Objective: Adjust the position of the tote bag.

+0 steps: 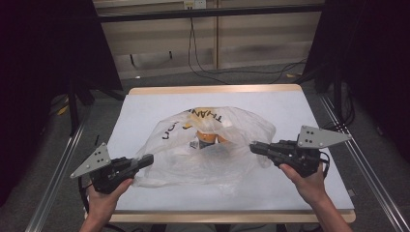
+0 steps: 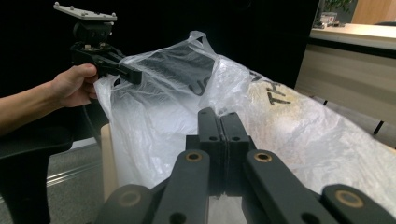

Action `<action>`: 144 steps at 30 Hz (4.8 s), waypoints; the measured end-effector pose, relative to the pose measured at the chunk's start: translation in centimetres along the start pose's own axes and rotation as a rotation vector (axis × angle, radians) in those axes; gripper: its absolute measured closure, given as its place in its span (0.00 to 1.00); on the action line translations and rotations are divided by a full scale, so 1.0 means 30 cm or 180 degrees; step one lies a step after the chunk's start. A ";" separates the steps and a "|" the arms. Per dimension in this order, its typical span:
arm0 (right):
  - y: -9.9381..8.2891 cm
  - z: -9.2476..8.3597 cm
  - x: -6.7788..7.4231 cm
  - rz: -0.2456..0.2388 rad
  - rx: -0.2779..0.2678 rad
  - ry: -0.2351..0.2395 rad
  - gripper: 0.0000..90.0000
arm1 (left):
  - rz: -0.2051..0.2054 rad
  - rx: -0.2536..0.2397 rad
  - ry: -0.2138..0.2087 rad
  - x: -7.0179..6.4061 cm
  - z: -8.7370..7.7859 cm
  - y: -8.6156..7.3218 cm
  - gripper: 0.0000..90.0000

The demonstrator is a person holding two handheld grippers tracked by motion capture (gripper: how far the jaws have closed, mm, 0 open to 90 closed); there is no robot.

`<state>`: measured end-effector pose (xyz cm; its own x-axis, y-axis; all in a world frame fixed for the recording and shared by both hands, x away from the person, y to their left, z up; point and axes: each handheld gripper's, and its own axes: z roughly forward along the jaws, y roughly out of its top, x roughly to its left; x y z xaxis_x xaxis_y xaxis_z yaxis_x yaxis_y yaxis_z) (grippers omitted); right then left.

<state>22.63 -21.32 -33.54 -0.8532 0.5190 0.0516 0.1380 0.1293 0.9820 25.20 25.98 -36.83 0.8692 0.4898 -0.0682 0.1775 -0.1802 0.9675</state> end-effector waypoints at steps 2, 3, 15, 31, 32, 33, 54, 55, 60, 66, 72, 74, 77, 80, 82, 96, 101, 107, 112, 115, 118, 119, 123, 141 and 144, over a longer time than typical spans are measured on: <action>0.012 0.003 -0.014 -0.0011 -0.0035 -0.0015 0.99 | 0.0009 -0.0011 0.0070 0.002 0.008 0.014 1.00; 0.012 0.003 -0.014 -0.0011 -0.0035 -0.0015 0.99 | 0.0009 -0.0011 0.0070 0.002 0.008 0.014 1.00; 0.086 -0.004 -0.049 -0.0075 -0.0243 -0.0086 0.99 | 0.0081 -0.0051 0.0087 0.030 0.008 0.083 1.00; 0.141 -0.008 -0.123 -0.0047 -0.0378 -0.0253 0.99 | 0.0098 -0.0264 0.0091 0.086 0.012 0.170 1.00; 0.144 -0.006 -0.126 -0.0033 -0.0404 -0.0246 1.00 | 0.0107 -0.0267 0.0105 0.090 0.014 0.174 1.00; 0.148 -0.005 -0.132 -0.0045 -0.0407 -0.0259 0.99 | 0.0105 -0.0285 0.0094 0.093 0.019 0.177 1.00; 0.262 -0.032 -0.239 0.0029 -0.0683 -0.0588 1.00 | 0.0050 -0.0303 0.0181 0.183 0.050 0.271 1.00; 0.267 -0.033 -0.247 0.0036 -0.0688 -0.0614 1.00 | 0.0043 -0.0315 0.0175 0.191 0.056 0.274 1.00; 0.283 -0.047 -0.286 0.0130 -0.0807 -0.0763 1.00 | 0.0016 -0.0300 0.0216 0.217 0.078 0.278 1.00; 0.245 -0.048 -0.317 0.0224 -0.0671 -0.0796 1.00 | -0.0007 -0.0186 0.0177 0.233 0.099 0.245 1.00; 0.188 -0.038 -0.321 0.0247 -0.0514 -0.0819 1.00 | -0.0069 -0.0081 0.0161 0.248 0.125 0.195 1.00; 0.157 -0.047 -0.314 0.0237 -0.0442 -0.0853 1.00 | -0.0101 -0.0077 0.0159 0.251 0.121 0.173 1.00; 0.114 -0.059 -0.319 0.0284 -0.0354 -0.0920 1.00 | -0.0161 -0.0065 0.0148 0.259 0.125 0.140 1.00; 0.073 -0.062 -0.328 0.0366 -0.0326 -0.0928 1.00 | -0.0139 0.0091 0.0166 0.259 0.143 0.124 1.00; 0.053 -0.064 -0.330 0.0405 -0.0324 -0.0928 1.00 | -0.0143 0.0081 0.0122 0.261 0.149 0.119 1.00; -0.007 -0.035 -0.375 0.0475 -0.0244 -0.1001 1.00 | -0.0224 0.0235 0.0061 0.291 0.232 0.085 1.00; -0.039 -0.014 -0.396 0.0527 -0.0122 -0.1042 1.00 | -0.0209 0.0370 0.0086 0.302 0.252 0.057 1.00; -0.070 -0.016 -0.401 0.0565 -0.0034 -0.1098 1.00 | -0.0239 0.0557 0.0075 0.319 0.274 0.007 1.00; -0.099 -0.018 -0.411 0.0600 0.0075 -0.1153 1.00 | -0.0270 0.0591 0.0076 0.332 0.273 -0.012 1.00; -0.117 -0.004 -0.420 0.0604 0.0181 -0.1179 1.00 | -0.0262 0.0630 0.0088 0.335 0.276 -0.019 1.00; -0.129 0.008 -0.424 0.0601 0.0251 -0.1190 1.00 | -0.0275 0.0685 0.0097 0.342 0.281 -0.032 1.00; -0.135 0.013 -0.427 0.0599 0.0284 -0.1184 1.00 | -0.0290 0.0710 0.0119 0.344 0.281 -0.035 1.00; -0.140 0.008 -0.431 0.0581 0.0348 -0.1226 1.00 | -0.0316 0.0812 0.0140 0.354 0.283 -0.059 1.00; -0.208 0.028 -0.465 0.0599 0.0676 -0.1290 1.00 | -0.0332 0.1090 0.0223 0.380 0.300 -0.121 1.00; -0.220 0.040 -0.468 0.0579 0.0769 -0.1296 1.00 | -0.0337 0.1143 0.0232 0.387 0.303 -0.133 1.00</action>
<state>34.30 -28.44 -40.96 -0.5458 0.8324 0.0957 0.4197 0.1728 0.8910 38.77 24.63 -43.70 0.8045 0.5788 -0.1332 0.4263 -0.4065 0.8081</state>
